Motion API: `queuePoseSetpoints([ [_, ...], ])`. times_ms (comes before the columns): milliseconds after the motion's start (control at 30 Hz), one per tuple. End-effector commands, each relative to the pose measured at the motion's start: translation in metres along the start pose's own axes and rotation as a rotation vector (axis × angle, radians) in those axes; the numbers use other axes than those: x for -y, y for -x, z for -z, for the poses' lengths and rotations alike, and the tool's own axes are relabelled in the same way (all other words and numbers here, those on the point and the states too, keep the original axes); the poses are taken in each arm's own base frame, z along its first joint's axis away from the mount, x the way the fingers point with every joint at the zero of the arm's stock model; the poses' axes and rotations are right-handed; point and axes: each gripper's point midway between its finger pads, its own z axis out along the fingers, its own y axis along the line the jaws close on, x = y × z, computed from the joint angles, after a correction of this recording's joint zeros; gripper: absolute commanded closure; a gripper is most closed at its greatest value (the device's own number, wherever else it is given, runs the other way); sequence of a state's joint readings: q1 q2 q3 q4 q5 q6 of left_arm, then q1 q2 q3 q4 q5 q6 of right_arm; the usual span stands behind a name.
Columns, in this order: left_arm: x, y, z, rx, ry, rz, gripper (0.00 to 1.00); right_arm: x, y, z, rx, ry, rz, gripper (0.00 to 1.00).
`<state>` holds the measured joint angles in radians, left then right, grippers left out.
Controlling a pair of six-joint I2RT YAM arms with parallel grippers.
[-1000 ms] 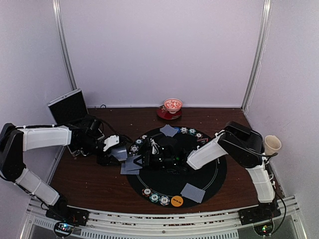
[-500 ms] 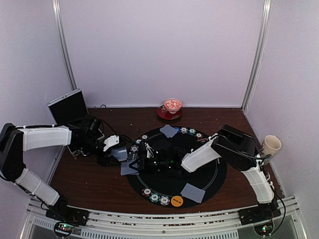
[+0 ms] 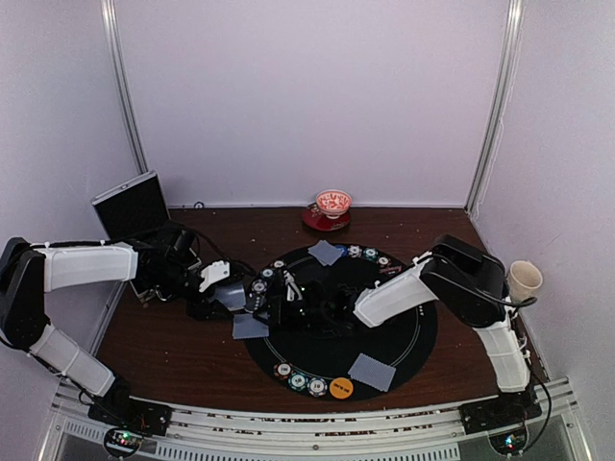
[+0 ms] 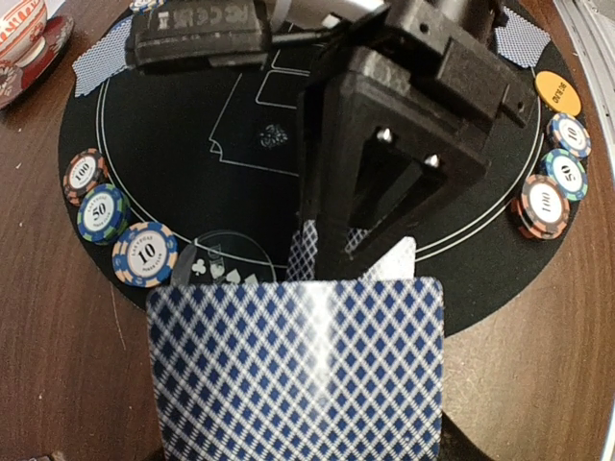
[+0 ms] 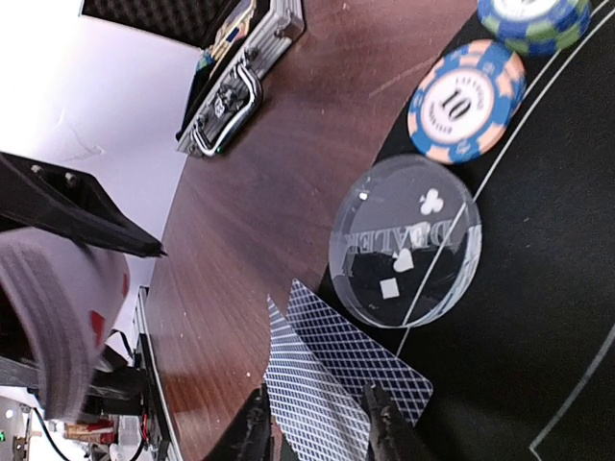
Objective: Distribute texas hold em gaming equipment
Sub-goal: Distribute the poker card in the dealer area, then pick up the poker card from the face-down deck piles.
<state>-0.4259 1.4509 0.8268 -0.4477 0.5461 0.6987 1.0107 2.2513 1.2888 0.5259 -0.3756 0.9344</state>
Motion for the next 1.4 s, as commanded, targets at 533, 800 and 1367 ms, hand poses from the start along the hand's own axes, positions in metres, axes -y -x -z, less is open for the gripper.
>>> queuePoseSetpoints([
  [533,-0.003,0.016,0.009,0.051,0.006,-0.037,0.42,-0.02,0.049,0.082,0.191,-0.235,0.173,0.28],
  [800,-0.002,0.015,0.007,0.049,-0.005,-0.036,0.42,-0.041,0.046,0.114,0.207,-0.151,0.232,0.11],
  [1367,0.008,0.013,-0.001,0.023,-0.025,-0.057,0.42,-0.09,0.008,0.051,0.045,0.118,0.205,0.1],
])
